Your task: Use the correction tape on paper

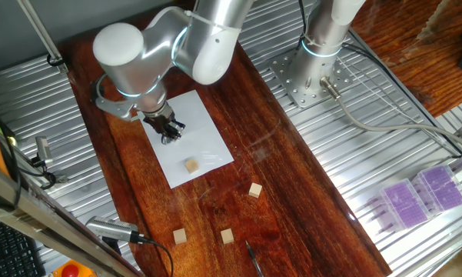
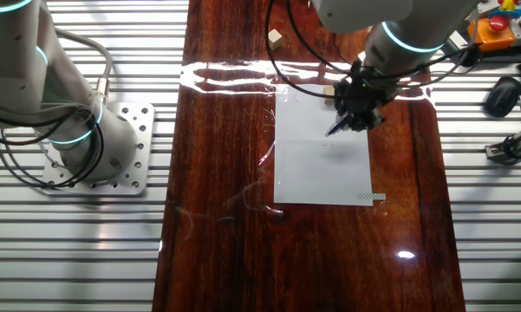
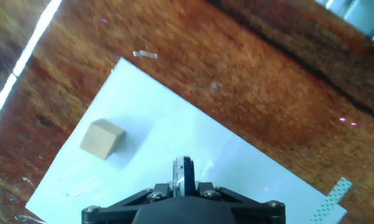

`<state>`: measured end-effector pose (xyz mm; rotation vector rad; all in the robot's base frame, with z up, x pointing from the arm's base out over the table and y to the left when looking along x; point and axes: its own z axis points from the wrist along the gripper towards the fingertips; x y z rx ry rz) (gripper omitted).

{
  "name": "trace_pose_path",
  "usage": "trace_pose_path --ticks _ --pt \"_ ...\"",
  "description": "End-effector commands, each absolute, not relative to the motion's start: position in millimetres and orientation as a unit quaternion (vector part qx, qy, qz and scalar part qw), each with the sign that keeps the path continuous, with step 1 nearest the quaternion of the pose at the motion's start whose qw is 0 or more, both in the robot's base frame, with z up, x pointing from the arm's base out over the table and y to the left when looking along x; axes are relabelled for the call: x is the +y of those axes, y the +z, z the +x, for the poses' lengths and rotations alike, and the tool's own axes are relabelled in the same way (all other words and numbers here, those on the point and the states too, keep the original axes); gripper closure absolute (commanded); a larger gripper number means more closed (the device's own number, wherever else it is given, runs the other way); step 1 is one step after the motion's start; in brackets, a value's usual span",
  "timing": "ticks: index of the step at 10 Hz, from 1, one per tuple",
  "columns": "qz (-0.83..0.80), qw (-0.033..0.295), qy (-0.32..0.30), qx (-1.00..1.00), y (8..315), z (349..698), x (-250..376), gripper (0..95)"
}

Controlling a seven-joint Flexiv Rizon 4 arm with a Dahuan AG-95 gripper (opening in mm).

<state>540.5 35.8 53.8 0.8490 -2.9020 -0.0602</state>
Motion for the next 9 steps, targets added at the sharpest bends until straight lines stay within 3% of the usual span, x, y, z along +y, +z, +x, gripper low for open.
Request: trace_pose_path --ticks 1,9 --pt "0.257 0.054 -0.018 -0.965 55 540 36 95.0" --pt "0.204 0.057 -0.018 -0.977 50 543 24 95.0"
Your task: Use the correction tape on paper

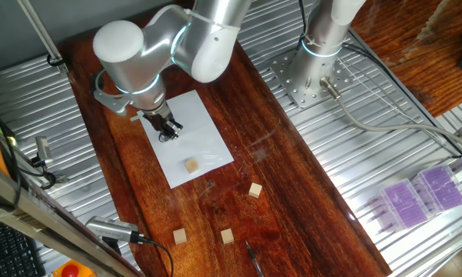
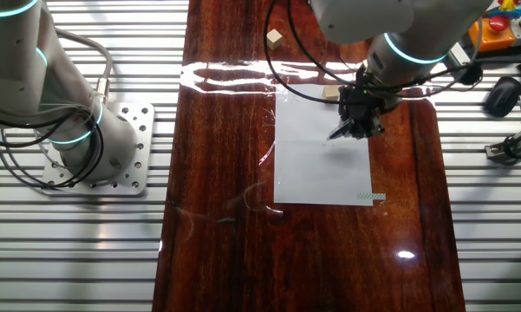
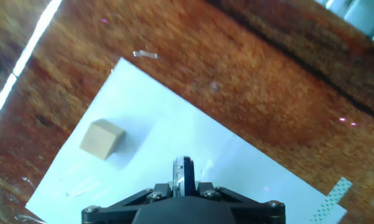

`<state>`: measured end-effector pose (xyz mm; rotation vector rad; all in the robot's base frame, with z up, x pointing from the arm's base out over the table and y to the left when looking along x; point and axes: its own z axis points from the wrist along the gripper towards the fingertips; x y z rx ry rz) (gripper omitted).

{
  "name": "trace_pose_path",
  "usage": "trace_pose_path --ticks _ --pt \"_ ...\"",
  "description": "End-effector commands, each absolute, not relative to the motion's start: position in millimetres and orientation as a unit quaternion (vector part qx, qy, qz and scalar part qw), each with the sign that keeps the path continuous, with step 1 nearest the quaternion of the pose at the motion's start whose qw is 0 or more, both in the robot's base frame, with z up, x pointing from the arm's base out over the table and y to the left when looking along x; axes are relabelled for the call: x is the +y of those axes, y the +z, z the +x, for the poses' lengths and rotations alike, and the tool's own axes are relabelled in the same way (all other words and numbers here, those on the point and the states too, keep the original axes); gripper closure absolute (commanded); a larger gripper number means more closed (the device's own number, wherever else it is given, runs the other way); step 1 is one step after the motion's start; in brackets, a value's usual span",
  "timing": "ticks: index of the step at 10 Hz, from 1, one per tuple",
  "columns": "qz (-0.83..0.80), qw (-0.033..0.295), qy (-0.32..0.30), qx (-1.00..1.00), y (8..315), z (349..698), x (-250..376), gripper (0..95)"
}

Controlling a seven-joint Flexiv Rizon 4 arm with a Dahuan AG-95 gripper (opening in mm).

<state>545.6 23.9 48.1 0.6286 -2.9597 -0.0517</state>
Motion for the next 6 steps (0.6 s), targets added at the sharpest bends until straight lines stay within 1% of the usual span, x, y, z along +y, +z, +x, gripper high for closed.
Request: trace_pose_path --ticks 1,6 --pt "0.198 0.056 -0.020 -0.978 49.6 542.8 23.6 95.0" --pt "0.148 0.037 -0.020 -0.988 49.5 542.8 23.5 95.0"
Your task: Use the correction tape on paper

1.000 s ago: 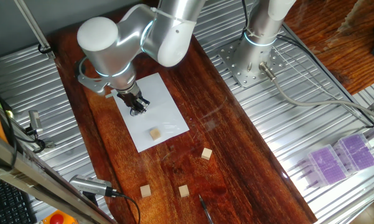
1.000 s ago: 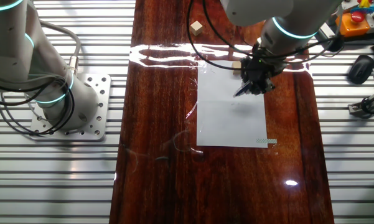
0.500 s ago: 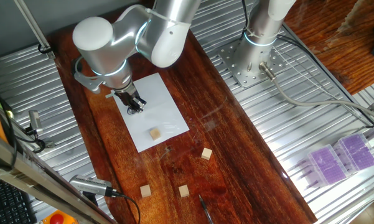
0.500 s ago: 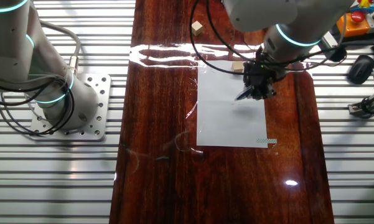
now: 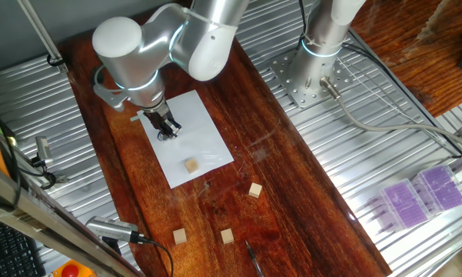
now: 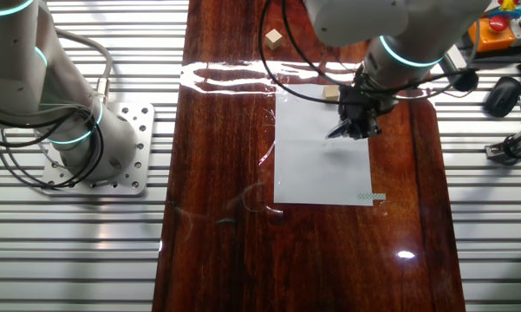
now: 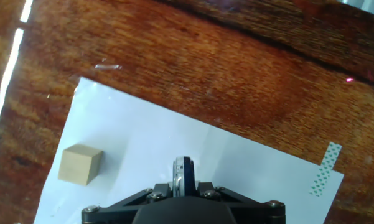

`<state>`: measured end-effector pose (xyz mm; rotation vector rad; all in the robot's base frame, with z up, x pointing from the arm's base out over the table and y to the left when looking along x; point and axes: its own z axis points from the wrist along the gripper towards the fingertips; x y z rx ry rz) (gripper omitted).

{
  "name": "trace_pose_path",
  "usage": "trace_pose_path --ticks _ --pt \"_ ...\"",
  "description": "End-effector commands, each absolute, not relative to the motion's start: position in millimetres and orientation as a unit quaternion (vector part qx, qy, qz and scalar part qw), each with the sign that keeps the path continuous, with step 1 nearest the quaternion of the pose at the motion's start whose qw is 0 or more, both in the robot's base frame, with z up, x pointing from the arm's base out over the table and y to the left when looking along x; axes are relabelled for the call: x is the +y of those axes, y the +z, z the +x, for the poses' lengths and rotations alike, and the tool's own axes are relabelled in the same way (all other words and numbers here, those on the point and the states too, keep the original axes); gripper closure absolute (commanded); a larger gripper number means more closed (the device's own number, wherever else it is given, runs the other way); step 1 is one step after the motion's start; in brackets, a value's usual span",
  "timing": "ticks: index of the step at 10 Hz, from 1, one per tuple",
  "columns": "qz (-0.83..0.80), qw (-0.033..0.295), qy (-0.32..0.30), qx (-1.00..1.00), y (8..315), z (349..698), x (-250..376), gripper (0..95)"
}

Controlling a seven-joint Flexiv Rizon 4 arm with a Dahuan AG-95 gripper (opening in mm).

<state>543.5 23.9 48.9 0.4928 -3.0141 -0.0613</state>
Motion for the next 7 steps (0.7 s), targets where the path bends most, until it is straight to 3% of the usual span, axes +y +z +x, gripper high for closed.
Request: trace_pose_path --ticks 1,7 --pt "0.132 0.031 -0.020 -0.991 48 543 23 95.0" --pt "0.132 0.021 -0.019 -0.991 33 544 23 95.0"
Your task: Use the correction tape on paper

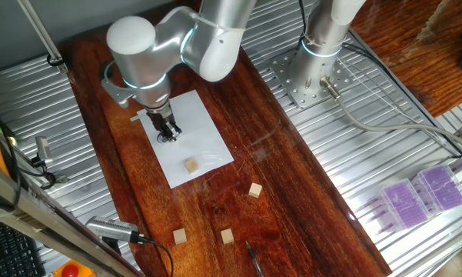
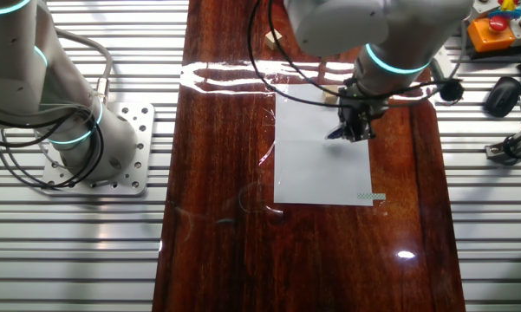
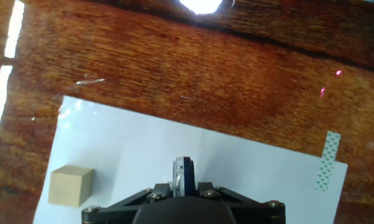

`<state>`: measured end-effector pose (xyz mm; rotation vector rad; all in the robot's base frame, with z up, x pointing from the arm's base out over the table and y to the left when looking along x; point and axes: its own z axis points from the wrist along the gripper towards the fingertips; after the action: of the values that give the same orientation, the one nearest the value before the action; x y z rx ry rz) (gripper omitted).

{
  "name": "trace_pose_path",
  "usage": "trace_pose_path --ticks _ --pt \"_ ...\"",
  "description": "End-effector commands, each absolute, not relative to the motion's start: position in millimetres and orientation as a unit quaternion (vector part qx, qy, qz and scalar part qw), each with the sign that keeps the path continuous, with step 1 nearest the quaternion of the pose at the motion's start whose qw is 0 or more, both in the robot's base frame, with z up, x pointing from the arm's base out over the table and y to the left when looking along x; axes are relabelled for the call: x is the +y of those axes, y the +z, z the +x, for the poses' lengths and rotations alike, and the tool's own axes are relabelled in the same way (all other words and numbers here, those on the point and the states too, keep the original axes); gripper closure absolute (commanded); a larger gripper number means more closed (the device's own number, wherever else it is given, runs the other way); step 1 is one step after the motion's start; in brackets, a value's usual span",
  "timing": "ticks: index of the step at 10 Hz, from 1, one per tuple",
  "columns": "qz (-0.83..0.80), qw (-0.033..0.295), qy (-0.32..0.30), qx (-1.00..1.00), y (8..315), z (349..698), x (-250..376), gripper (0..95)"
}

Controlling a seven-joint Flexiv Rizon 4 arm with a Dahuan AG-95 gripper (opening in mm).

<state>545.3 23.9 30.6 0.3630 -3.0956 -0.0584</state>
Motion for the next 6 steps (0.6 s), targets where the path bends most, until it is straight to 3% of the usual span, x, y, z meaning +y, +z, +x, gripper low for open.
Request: trace_pose_path --ticks 1,6 --pt "0.138 0.022 -0.019 -0.990 33.0 543.6 23.3 95.0" --pt "0.160 0.025 -0.011 -0.987 33.0 543.6 23.3 95.0"
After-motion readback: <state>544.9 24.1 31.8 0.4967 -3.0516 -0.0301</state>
